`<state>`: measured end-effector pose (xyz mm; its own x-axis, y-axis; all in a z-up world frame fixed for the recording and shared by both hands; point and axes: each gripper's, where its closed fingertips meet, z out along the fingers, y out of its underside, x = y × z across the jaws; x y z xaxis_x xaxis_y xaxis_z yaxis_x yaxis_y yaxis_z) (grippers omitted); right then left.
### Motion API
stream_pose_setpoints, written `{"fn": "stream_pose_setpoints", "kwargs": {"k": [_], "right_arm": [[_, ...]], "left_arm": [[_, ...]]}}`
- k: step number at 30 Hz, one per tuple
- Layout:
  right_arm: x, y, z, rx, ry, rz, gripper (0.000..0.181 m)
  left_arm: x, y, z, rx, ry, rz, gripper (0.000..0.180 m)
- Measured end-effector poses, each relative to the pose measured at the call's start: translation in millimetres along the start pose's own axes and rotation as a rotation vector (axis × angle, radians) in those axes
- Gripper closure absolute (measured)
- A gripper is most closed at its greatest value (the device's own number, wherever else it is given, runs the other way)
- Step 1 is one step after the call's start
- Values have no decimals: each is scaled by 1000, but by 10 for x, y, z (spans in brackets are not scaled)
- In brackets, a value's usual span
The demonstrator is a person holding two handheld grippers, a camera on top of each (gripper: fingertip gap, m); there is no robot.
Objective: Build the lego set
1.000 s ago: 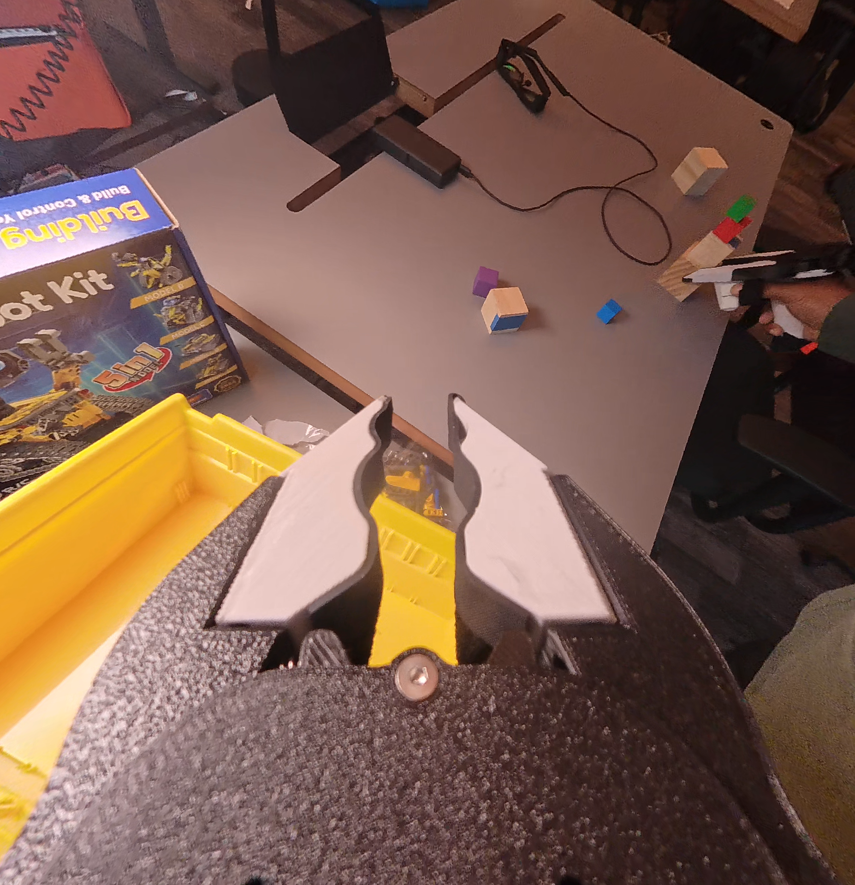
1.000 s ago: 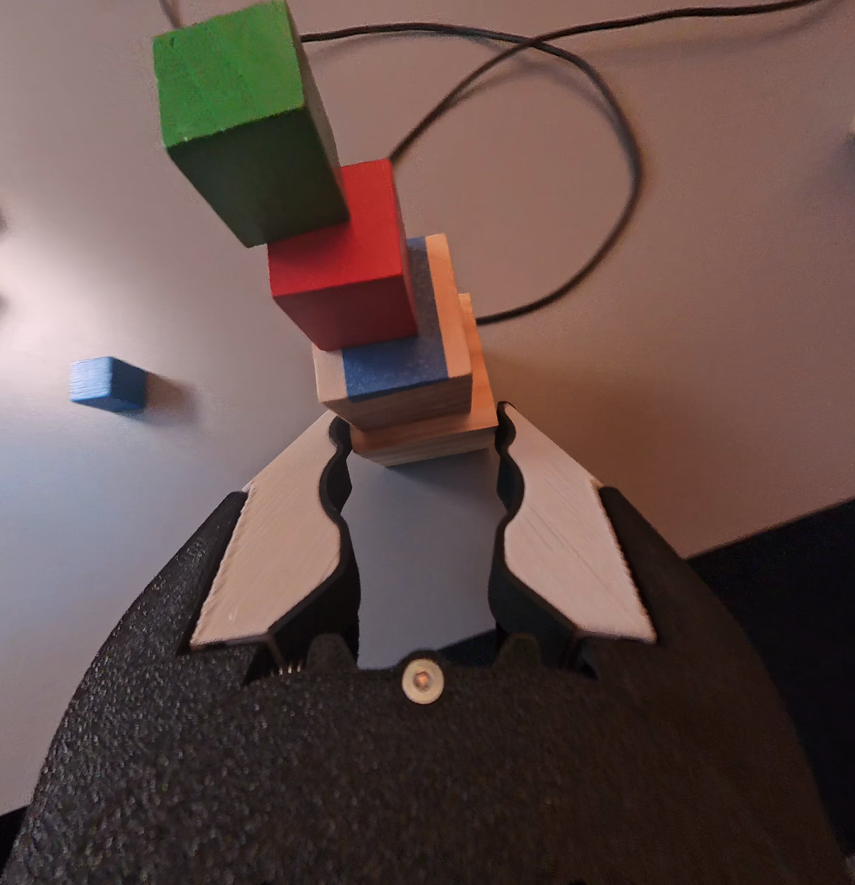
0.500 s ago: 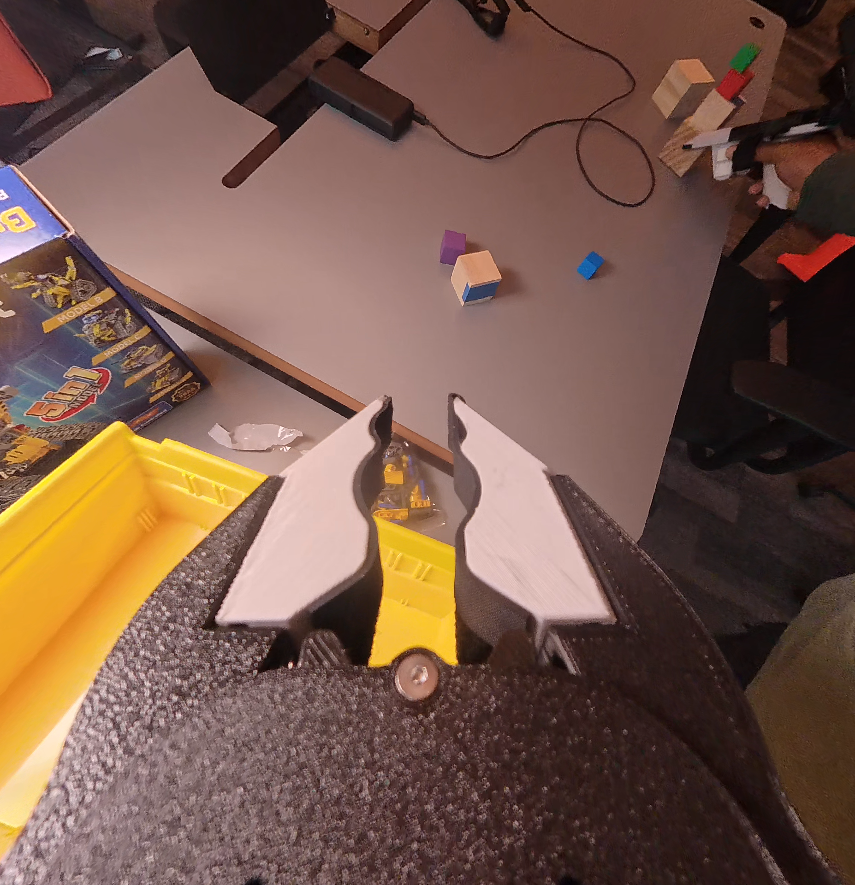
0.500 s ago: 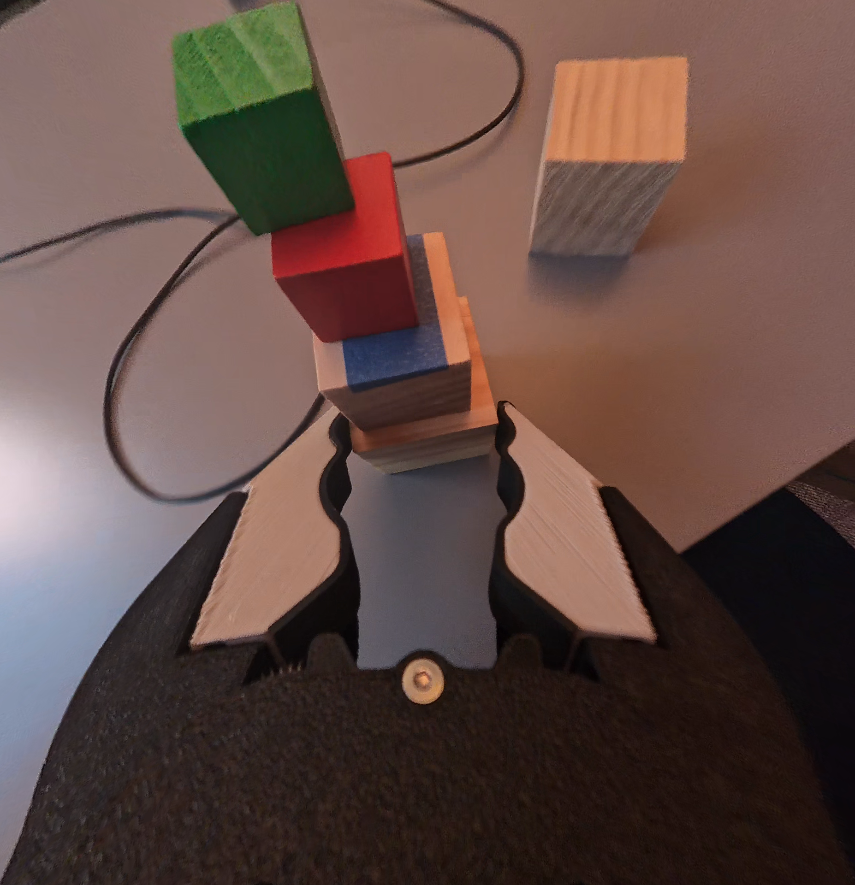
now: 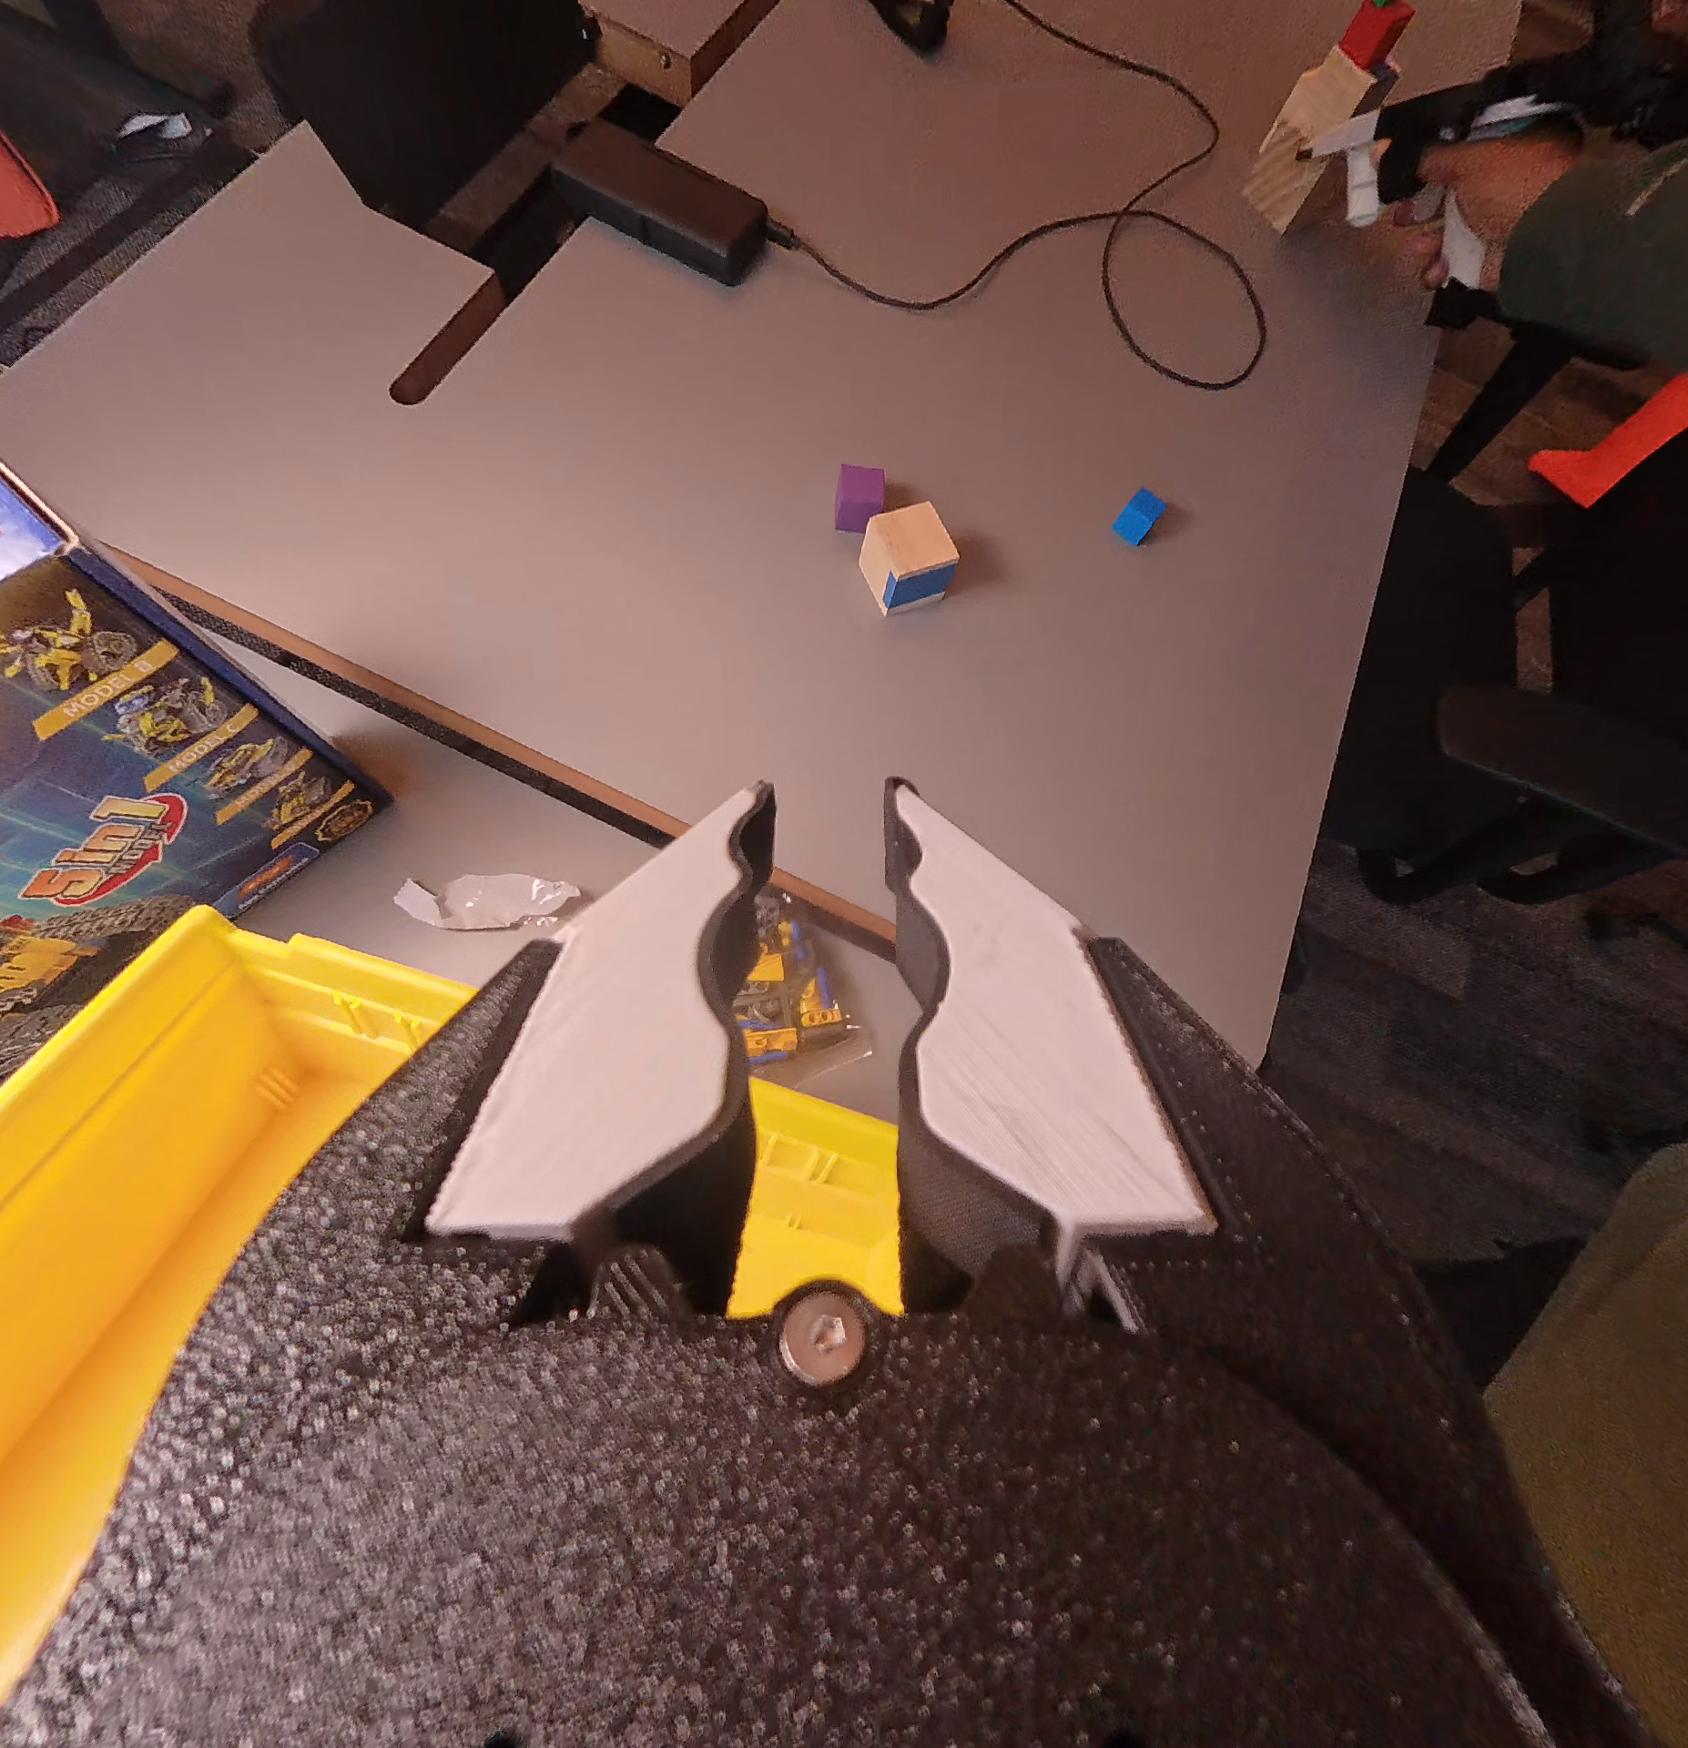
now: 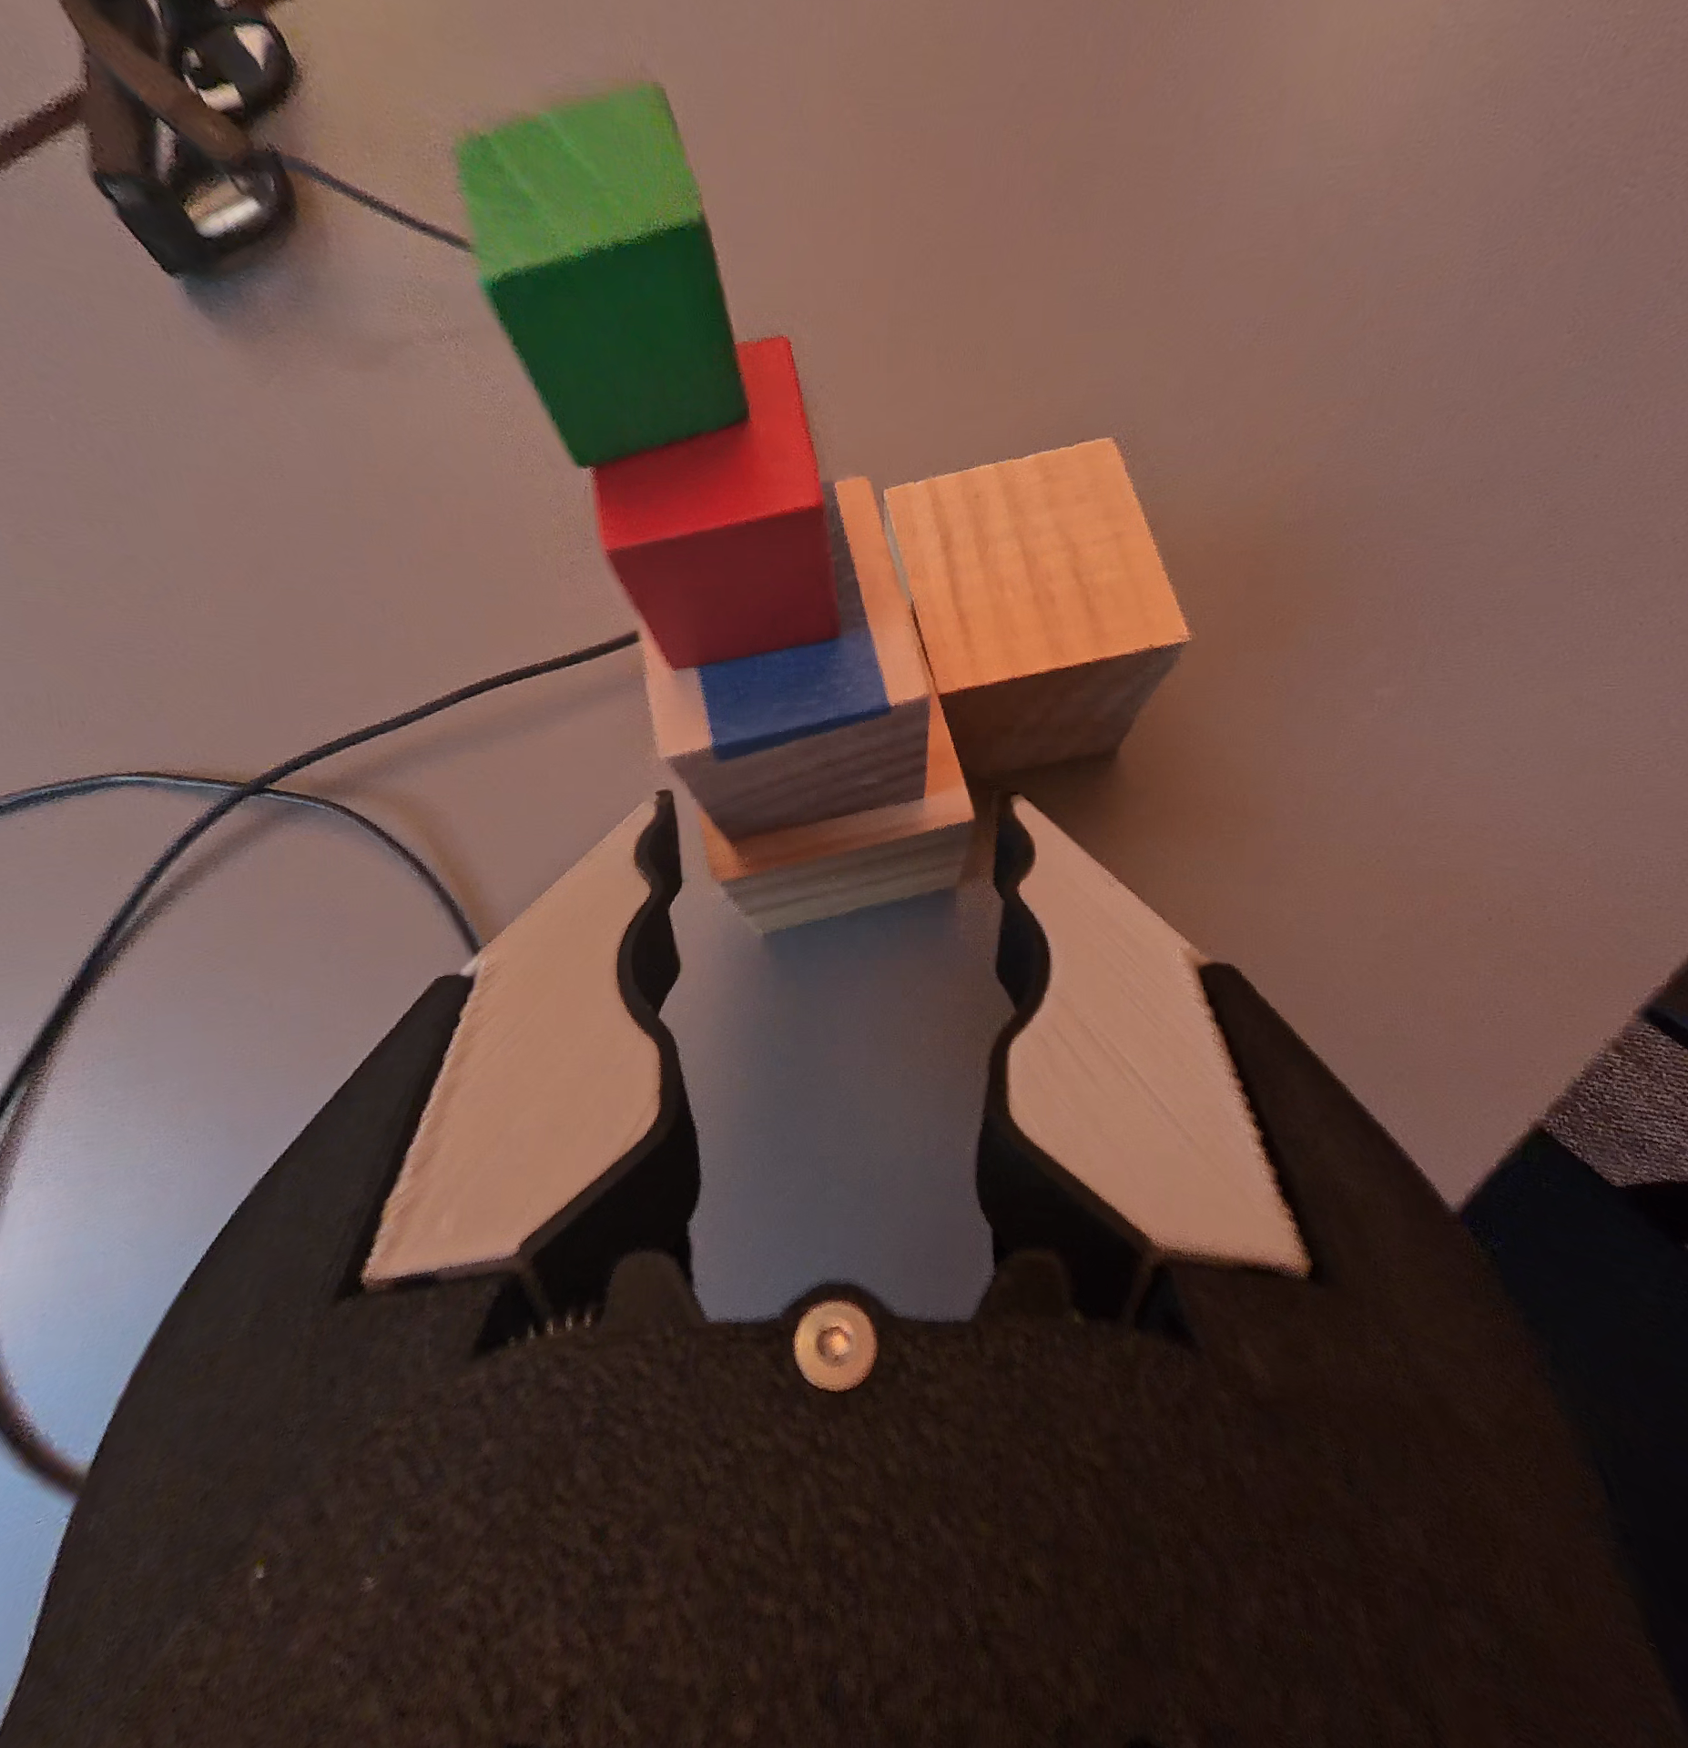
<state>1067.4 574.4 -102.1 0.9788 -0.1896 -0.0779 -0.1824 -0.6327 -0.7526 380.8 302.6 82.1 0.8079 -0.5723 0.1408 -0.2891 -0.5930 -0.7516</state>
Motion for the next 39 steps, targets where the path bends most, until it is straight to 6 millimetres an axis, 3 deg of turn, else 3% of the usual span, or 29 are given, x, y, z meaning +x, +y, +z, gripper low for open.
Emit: {"fn": "stream_pose_setpoints", "kwargs": {"k": [2,4,6,9,11,13,15,17,19,22,25,26,28,30,32,34,37,39], "right_arm": [[-104,7,-256,45,-4,-8,108],[-475,137,-611,74,-91,-45,108],[-1120,477,-975,26,-236,-120,109],[-2159,1186,-1406,-91,-424,-255,111],[-2646,1571,-1518,-148,-485,-282,113],[-2884,1790,-1478,-165,-463,-341,116],[-3008,1841,-1382,-169,-453,-333,128],[-2952,1791,-1294,-151,-404,-382,160],[-2855,1666,-1261,-127,-401,-380,161],[-2327,1293,-1077,-90,-295,-327,161],[-1717,673,-757,-23,-136,-247,161],[-1554,503,-672,-11,-85,-220,160],[-1312,296,-586,-1,2,-165,130],[-1382,224,-713,50,29,-166,121],[-1874,298,-915,99,-83,-222,121],[-2684,511,-1181,118,-327,-282,121],[-3844,1076,-1536,34,-656,-409,113],[-4316,1424,-1544,-23,-723,-527,105]], "left_arm": [[5,-40,-2,26,0,-11,158],[4,-40,-12,47,-2,-34,158],[6,-18,-13,62,-1,-57,158],[27,-23,-4,85,4,-77,158],[52,-72,-12,104,7,-62,158],[67,-122,-61,121,1,-42,158],[55,-118,-143,129,-14,-37,158],[5,-65,-246,128,-40,-41,158],[-67,-7,-367,131,-70,-54,158],[-150,103,-508,130,-101,-78,159],[-159,181,-564,127,-105,-86,159],[-154,184,-566,130,-102,-85,159],[-126,162,-578,145,-94,-82,159],[-100,144,-603,160,-92,-78,159],[-109,165,-634,169,-94,-89,159],[-136,192,-680,176,-100,-104,159],[-179,181,-777,194,-115,-106,159],[-223,191,-827,201,-128,-105,159]]}}
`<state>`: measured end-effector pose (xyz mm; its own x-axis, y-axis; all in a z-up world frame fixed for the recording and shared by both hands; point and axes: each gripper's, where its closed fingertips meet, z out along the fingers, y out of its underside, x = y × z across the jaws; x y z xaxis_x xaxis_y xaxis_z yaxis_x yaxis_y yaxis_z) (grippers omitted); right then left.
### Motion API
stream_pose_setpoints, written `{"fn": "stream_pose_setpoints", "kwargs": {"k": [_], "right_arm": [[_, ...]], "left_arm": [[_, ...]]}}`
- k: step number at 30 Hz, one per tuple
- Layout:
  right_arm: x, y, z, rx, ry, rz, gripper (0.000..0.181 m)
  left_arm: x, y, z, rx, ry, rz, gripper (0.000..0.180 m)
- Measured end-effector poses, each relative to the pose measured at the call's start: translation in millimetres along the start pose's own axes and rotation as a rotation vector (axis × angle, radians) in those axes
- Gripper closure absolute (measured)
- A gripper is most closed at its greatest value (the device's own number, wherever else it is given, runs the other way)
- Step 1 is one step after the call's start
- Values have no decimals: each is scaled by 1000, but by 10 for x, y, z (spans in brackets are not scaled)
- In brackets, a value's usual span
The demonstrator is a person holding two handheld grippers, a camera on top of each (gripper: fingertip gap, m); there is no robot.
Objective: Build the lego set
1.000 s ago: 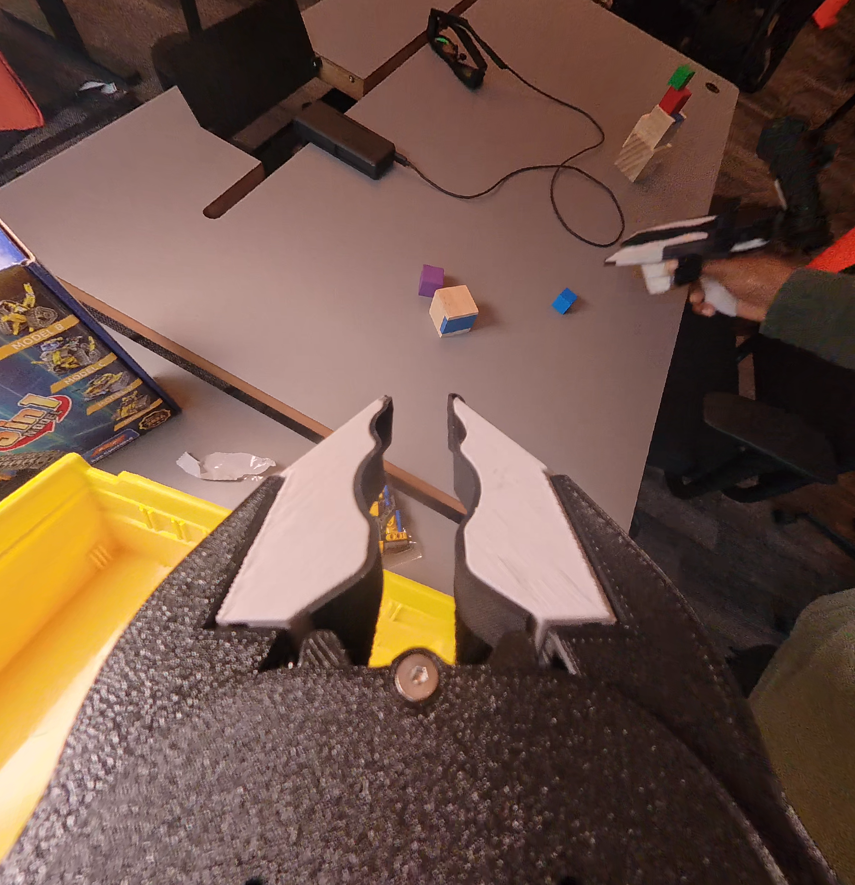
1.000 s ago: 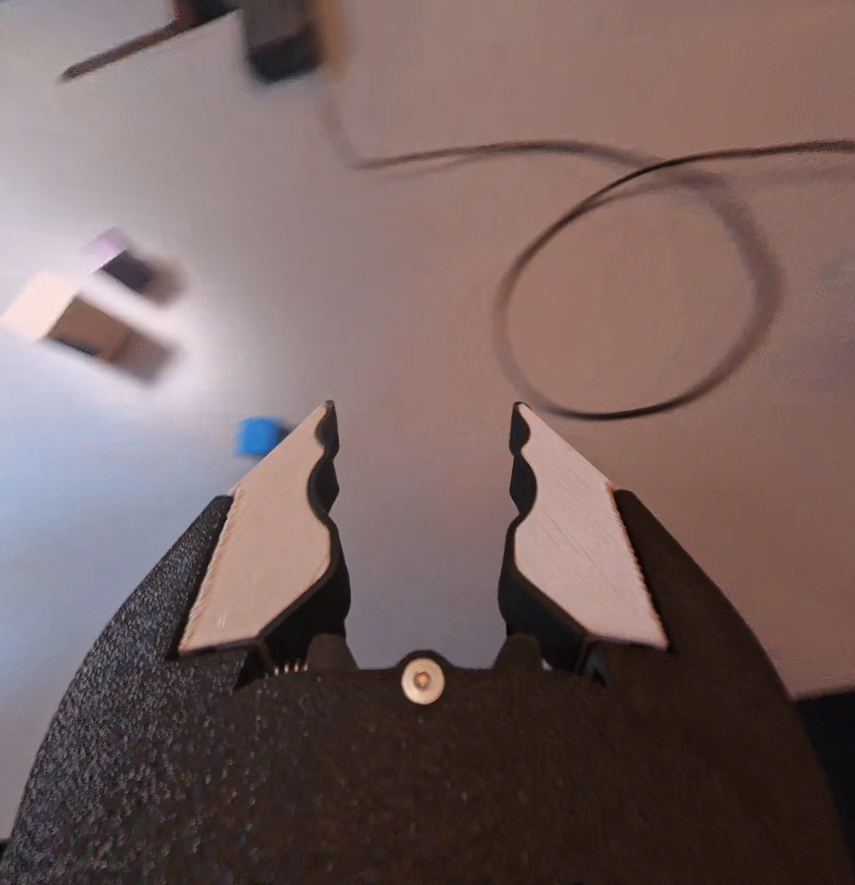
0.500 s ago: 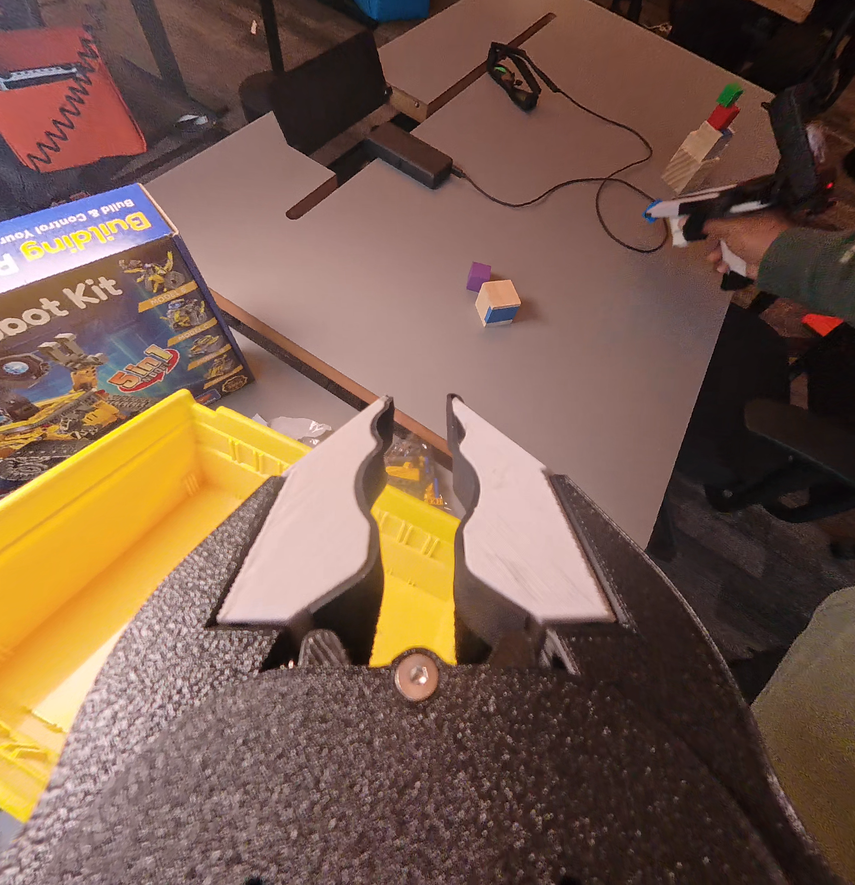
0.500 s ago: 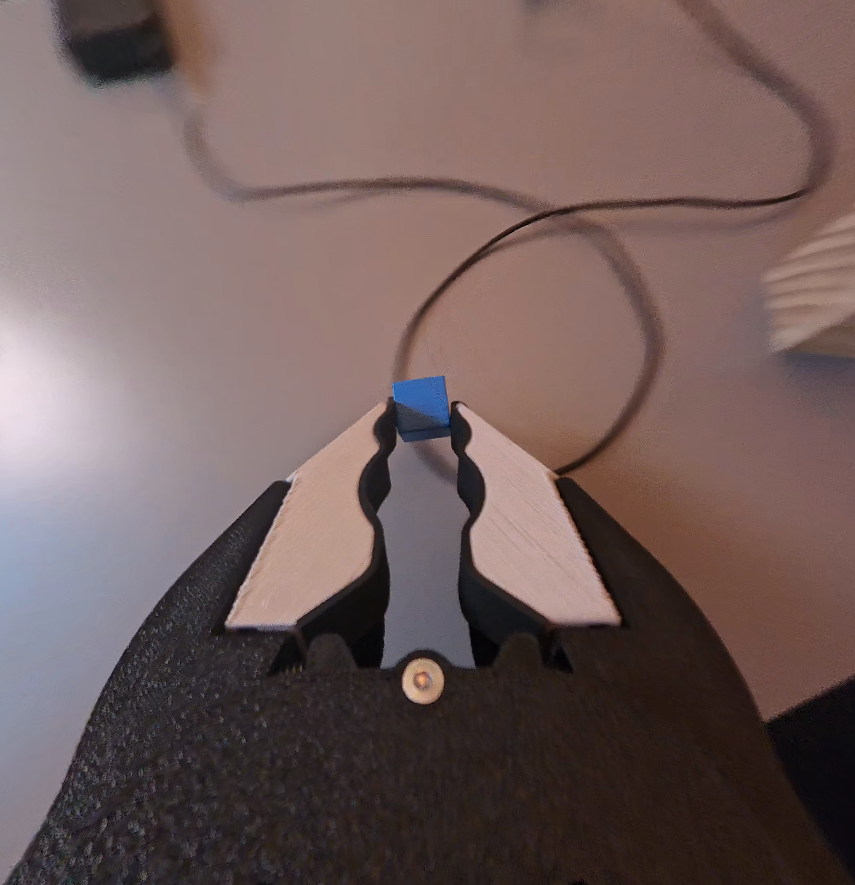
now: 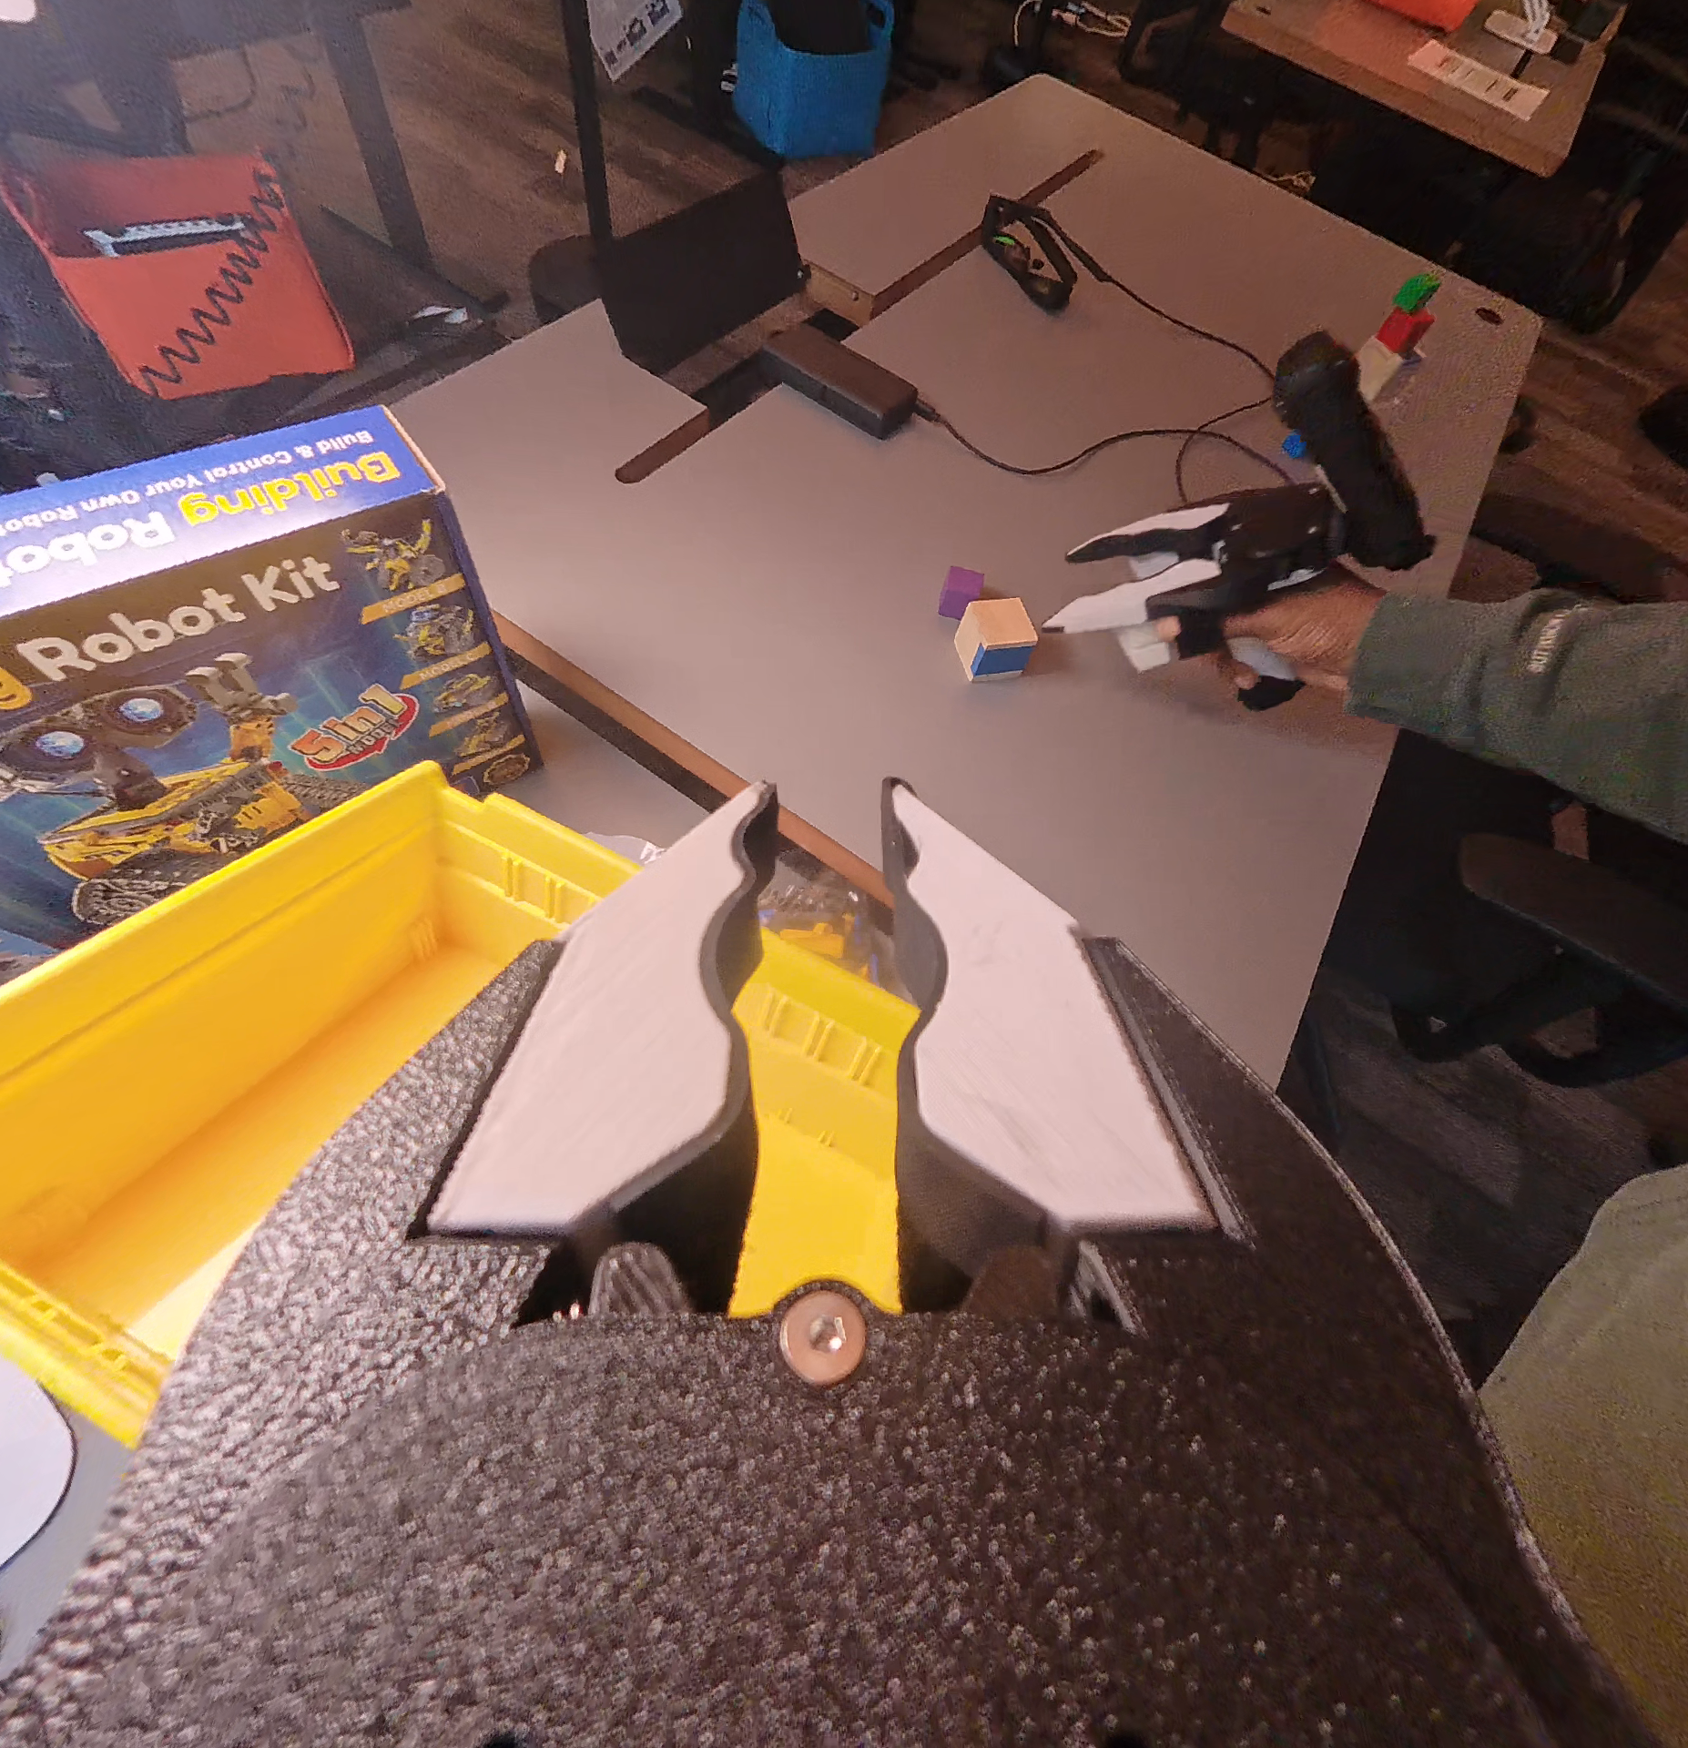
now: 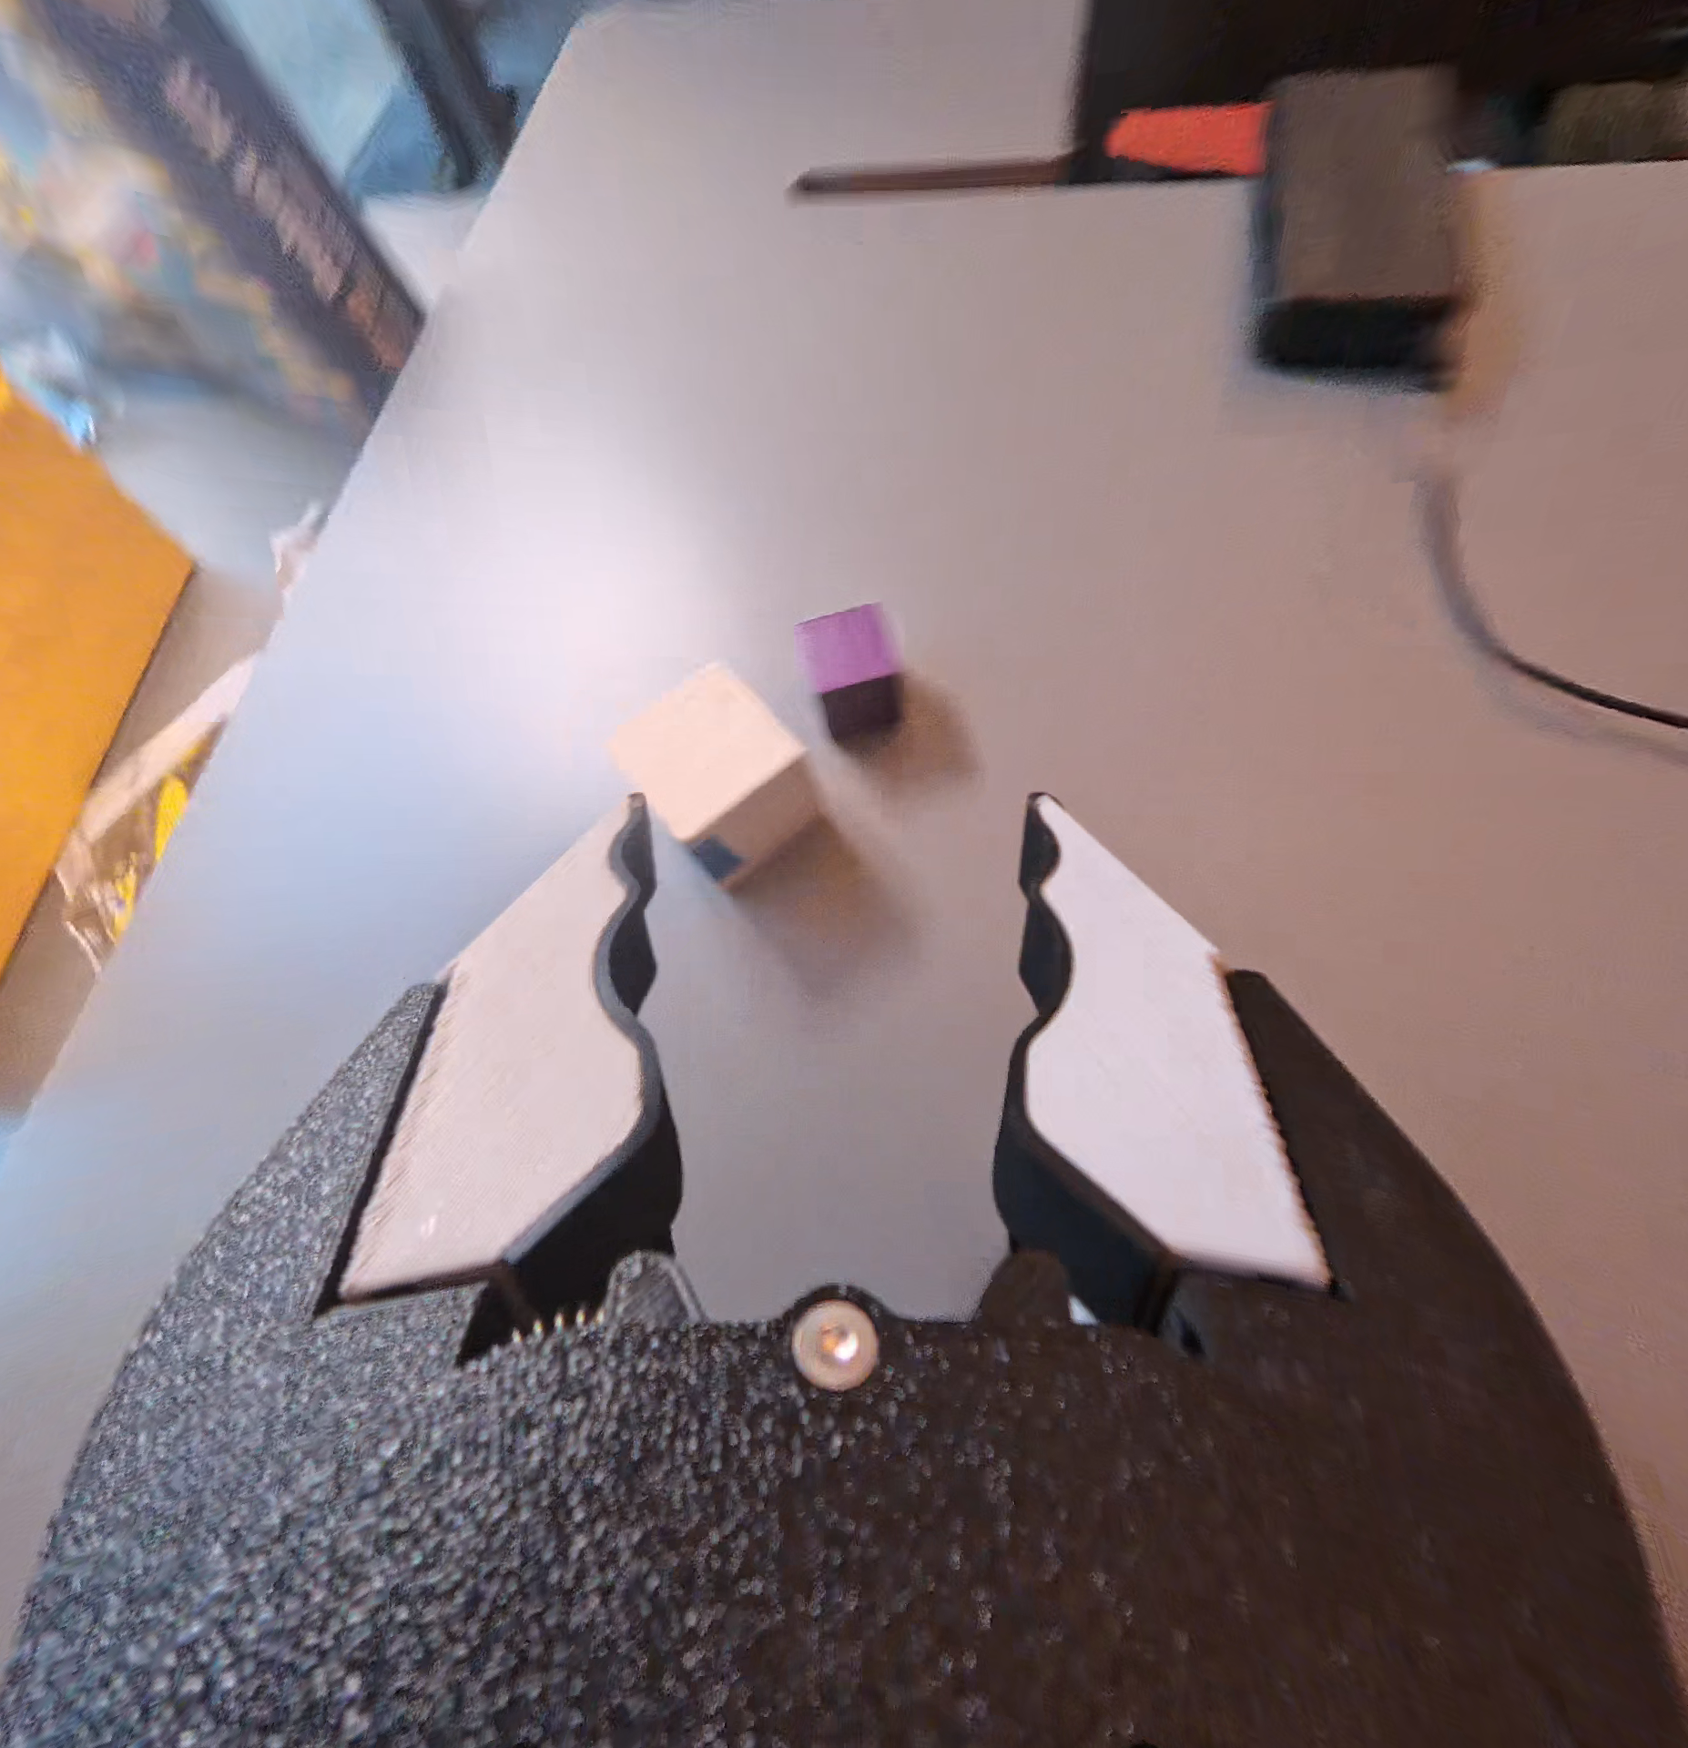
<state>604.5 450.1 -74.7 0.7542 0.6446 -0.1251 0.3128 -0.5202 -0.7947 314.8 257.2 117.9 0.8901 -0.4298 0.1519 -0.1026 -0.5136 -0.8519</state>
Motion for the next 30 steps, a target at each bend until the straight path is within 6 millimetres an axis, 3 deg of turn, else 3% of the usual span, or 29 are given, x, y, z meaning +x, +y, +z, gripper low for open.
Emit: {"fn": "stream_pose_setpoints", "kwargs": {"k": [2,4,5,6,8,10,14,16,18,20,22,24,26,30], "right_arm": [[-181,80,334,-62,-28,-52,96],[-232,165,566,-116,-54,-81,102],[-265,170,601,-113,-72,-87,121],[-265,147,581,-91,-73,-84,129],[-66,121,427,-48,-13,-45,130],[482,158,184,-24,145,37,130],[1939,304,-437,-26,525,227,129],[2535,352,-704,-20,662,309,129],[2961,380,-982,4,780,391,123],[3164,422,-1188,20,838,481,107],[3137,416,-1302,50,866,480,105],[2875,374,-1237,66,822,426,104],[2363,297,-1061,95,708,376,107],[1062,61,-269,60,339,145,107]], "left_arm": [[-32,16,-71,2,-13,-3,159],[-64,48,-147,-3,-26,-3,159],[-81,58,-180,-3,-33,-4,159],[-107,63,-216,0,-42,-5,159],[-182,69,-302,6,-66,-10,159],[-254,114,-389,6,-87,-26,159],[-333,195,-503,-2,-117,-44,159],[-340,233,-511,-12,-120,-41,159],[-331,246,-497,-17,-117,-39,159],[-323,238,-475,-15,-113,-38,159],[-321,226,-455,-7,-109,-44,159],[-315,224,-426,-3,-103,-53,159],[-292,208,-378,1,-98,-56,159],[-251,175,-315,-3,-81,-47,159]]}}
